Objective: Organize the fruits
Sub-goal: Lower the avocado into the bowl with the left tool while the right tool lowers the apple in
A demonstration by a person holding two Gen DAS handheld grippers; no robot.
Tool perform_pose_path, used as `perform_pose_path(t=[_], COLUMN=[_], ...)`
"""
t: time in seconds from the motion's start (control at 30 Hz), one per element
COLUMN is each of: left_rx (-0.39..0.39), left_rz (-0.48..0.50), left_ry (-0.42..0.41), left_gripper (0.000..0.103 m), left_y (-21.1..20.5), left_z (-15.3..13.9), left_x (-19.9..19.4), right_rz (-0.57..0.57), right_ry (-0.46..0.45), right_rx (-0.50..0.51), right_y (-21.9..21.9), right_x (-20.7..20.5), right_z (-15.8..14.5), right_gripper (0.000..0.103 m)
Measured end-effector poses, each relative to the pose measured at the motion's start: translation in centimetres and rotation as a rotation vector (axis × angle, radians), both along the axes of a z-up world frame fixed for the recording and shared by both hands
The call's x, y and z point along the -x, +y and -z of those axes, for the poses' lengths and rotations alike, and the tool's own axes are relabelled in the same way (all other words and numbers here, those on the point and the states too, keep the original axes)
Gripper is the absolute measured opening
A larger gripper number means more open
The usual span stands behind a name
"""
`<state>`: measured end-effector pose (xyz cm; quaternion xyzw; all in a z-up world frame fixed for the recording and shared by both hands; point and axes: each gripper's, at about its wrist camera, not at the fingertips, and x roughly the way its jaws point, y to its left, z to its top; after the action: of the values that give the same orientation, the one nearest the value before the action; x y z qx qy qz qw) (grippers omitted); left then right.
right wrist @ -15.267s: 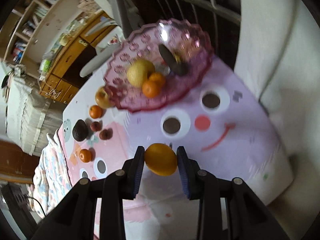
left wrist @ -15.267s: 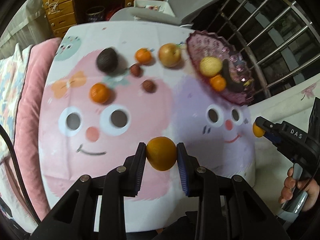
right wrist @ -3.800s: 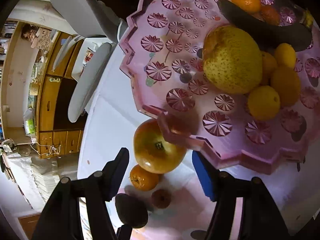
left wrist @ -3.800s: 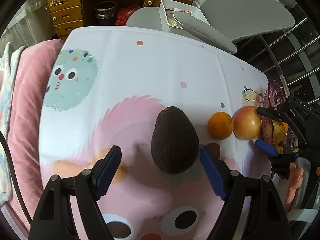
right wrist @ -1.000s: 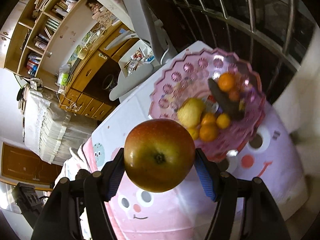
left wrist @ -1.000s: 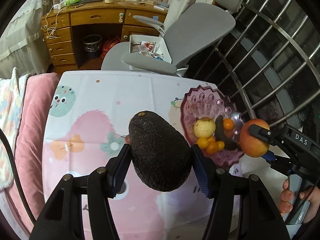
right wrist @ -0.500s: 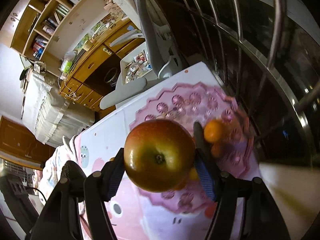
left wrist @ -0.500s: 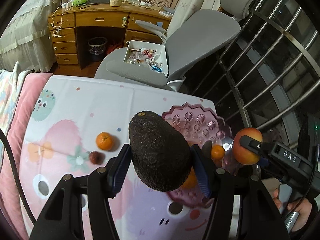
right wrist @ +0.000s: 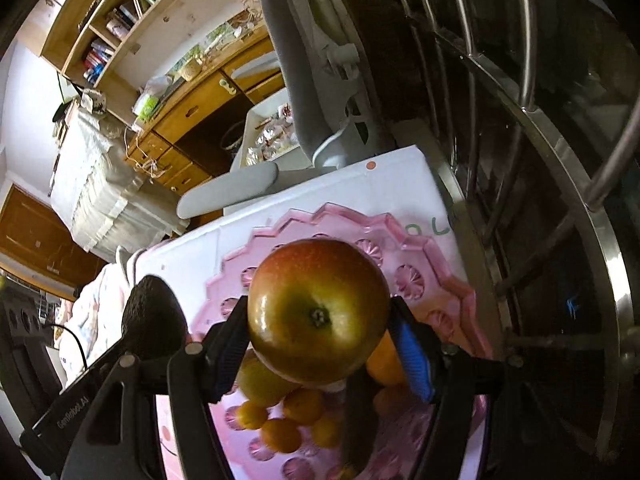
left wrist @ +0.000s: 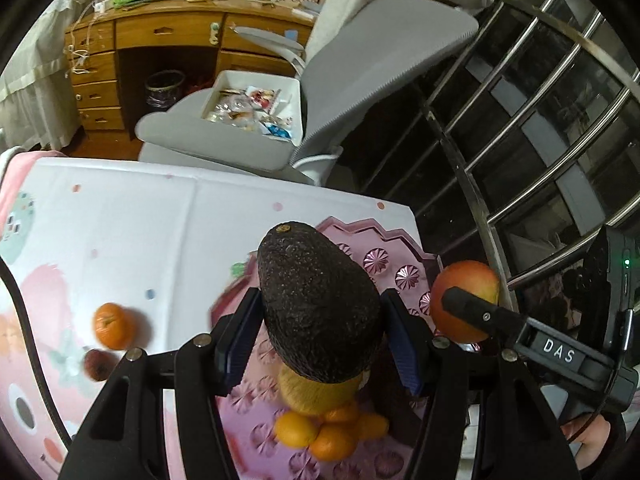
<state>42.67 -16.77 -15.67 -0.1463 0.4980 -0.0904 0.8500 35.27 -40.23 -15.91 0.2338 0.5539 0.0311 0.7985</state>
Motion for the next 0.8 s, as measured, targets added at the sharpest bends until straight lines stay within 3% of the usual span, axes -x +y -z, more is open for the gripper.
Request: perform_pose_path(t=[0.33,0.57,0.67,0.73,0.8], left_rx=[-0.004,-0.023,0.013,0.007,-0.008], left_rz=[0.058,0.078,0.087,0.095,0.095], left_ry=[0.075,0.115,0.065,0.04,0.029], left_gripper=[0.059,0.059,0.065,0.074,0.074], left_y=[-3.9,-4.3,-3.9,-3.8,-3.7], left_z=[3.8,4.7,3.7,2.8,2.3], left_x=[-2.4,-2.6,-2.4,-2.4,-2.4], right_rz=[-0.002,0.016,0.029,0.04,0.05], right_ry=[0.071,0.081,0.08,0.074,0.052], right_rx=[0.02,0.013,0.012,0.003,0.002], right_y=[-1.3,-1.5,-1.5,-1.6,-1.6], right_x=[-0.4,-0.1,0.0,0.2,0.3], right_z=[2.8,3.1,2.9,2.7,2.2], right_gripper=[0.068,0.069,0.069,0.069,0.069])
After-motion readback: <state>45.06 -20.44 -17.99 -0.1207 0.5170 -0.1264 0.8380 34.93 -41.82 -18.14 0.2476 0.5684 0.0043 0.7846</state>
